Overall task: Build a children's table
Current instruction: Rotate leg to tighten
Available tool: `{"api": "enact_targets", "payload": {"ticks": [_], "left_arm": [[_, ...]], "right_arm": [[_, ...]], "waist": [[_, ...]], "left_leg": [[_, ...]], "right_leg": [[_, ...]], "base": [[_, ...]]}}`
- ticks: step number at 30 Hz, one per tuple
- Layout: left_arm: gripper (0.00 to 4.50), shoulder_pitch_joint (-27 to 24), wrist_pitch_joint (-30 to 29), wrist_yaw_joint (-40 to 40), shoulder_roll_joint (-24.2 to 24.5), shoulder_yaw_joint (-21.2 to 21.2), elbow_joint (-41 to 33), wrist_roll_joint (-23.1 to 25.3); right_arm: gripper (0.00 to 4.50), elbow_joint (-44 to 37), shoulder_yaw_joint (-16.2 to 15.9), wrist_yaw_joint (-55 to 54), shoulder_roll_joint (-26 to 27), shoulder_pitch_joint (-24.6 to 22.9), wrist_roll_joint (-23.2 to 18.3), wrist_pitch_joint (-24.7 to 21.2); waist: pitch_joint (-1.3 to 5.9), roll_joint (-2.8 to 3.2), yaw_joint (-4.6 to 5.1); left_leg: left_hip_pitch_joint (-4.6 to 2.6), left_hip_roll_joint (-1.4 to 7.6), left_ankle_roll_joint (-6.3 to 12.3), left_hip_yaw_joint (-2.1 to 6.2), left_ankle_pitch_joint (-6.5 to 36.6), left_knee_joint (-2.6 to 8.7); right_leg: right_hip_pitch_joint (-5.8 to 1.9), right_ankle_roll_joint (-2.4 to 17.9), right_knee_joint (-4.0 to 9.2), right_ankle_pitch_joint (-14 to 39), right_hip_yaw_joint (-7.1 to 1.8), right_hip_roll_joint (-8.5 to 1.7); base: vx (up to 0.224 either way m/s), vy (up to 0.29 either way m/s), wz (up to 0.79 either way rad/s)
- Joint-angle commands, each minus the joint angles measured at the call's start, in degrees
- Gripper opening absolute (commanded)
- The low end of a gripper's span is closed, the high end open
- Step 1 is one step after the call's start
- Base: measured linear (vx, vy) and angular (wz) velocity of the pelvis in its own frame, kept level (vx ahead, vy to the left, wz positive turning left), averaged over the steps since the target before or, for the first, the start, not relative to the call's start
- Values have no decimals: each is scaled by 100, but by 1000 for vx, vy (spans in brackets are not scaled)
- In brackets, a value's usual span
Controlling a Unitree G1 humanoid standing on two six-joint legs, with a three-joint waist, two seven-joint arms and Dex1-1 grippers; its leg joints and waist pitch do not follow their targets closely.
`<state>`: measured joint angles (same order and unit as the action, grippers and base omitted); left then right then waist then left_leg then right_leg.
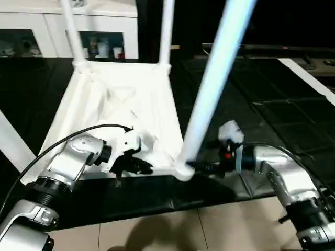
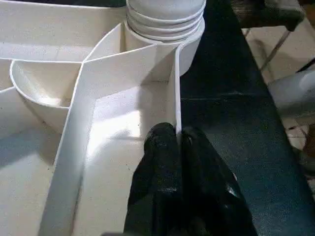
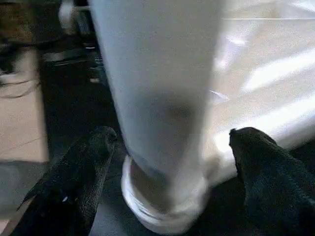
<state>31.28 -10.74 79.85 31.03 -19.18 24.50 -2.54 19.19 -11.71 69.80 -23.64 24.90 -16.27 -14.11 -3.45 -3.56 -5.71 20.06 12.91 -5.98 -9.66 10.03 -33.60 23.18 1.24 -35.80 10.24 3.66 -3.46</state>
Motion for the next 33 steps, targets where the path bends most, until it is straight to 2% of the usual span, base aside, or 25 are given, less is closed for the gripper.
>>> {"api": "enact_targets", "payload": {"ticks": [1,2,3,4,7,8,9,11,14,18,23,25,26,27,29,31,33], "left_arm": [[0,6,55,486,-37,-362,-210,-12],[0,11,58,510,-32,-372,-227,-4],[0,15,67,525,-25,-382,-240,3],[0,25,87,541,-18,-397,-241,16],[0,64,122,553,-15,-420,-203,52],[0,84,130,551,-19,-422,-181,60],[0,91,133,550,-21,-422,-173,63],[0,115,146,549,-25,-422,-144,69],[0,181,165,487,-58,-388,-39,86],[0,232,95,337,-93,-346,67,136],[0,272,-120,11,-208,-251,167,153],[0,282,-216,-114,-257,-212,177,151],[0,322,-441,-479,-436,-88,183,125],[0,338,-567,-669,-543,-16,173,97],[0,404,-834,-1148,-867,129,184,51],[0,419,-878,-1258,-942,153,193,54],[0,521,-1025,-1736,-1271,226,336,110]], "right_arm": [[368,325,-62,307,-22,200,-26,164],[361,448,-67,357,2,274,-14,197],[335,569,-61,407,28,343,-8,228],[335,715,-46,477,61,425,-13,251],[317,1025,-34,658,103,591,1,328],[293,1084,-41,724,103,626,2,322],[285,1103,-44,746,103,637,1,319],[279,1172,-55,829,102,676,4,318],[243,1372,-93,1032,112,776,-9,304],[225,1600,-90,1192,182,876,-21,359],[211,1615,10,1128,290,831,-82,390],[210,1552,38,996,317,773,-76,382],[210,1498,118,317,452,662,72,388],[209,1478,163,-11,526,616,137,381],[207,1325,293,-686,785,506,166,183],[204,1288,311,-824,848,481,180,150],[203,1214,376,-1517,1208,438,251,-59]], "waist": [[386,97,5],[387,115,-13],[395,112,-22],[391,114,-41],[393,103,-52],[390,103,-56],[389,77,-53],[393,93,-61],[395,111,-62],[393,104,-63],[376,92,-67],[373,88,-65],[374,91,-55],[368,76,-44],[362,85,-12],[381,67,9],[368,56,55]], "left_leg": [[-30,47,40,-32,1296,379],[-44,52,20,-34,1325,379],[-45,51,9,-33,1324,377],[-47,53,5,-39,1340,375],[-35,54,-12,-31,1348,376],[-37,51,-20,-33,1364,374],[-37,51,-12,-37,1365,373],[-40,52,-8,-36,1335,369],[-45,53,-7,-40,1347,366],[-40,53,-19,-33,1390,370],[-55,52,-29,-27,1520,372],[-55,51,-32,-27,1526,373],[-52,51,-52,-22,1516,377],[-54,43,-100,-16,1536,381],[-27,29,-140,-3,1541,395],[-42,20,-139,-3,1534,383],[-5,10,-117,-2,1461,391]], "right_leg": [[-288,1184,430,1215,-261,-384],[-280,1217,433,1216,-263,-390],[-286,1239,424,1201,-259,-392],[-284,1254,424,1175,-259,-388],[-297,1243,409,1208,-252,-392],[-295,1218,421,1269,-255,-392],[-295,1205,425,1299,-255,-388],[-293,1199,424,1317,-256,-393],[-285,1211,428,1326,-253,-386],[-288,1213,427,1385,-248,-389],[-266,1097,471,1785,-250,-399],[-257,1074,476,1846,-253,-399],[-261,1067,470,1848,-252,-398],[-259,1012,481,1955,-250,-402],[-270,918,497,2119,-238,-394],[-273,891,513,2148,-240,-405],[-280,833,521,2147,-237,-391]], "base": [[0,0,0],[0,0,0],[0,0,0],[0,0,0],[0,0,0],[0,0,0],[0,0,0],[0,0,0],[0,0,0],[0,0,0],[0,0,0],[0,0,0],[0,0,0],[0,0,0],[0,0,0],[0,0,0],[0,0,0]]}}
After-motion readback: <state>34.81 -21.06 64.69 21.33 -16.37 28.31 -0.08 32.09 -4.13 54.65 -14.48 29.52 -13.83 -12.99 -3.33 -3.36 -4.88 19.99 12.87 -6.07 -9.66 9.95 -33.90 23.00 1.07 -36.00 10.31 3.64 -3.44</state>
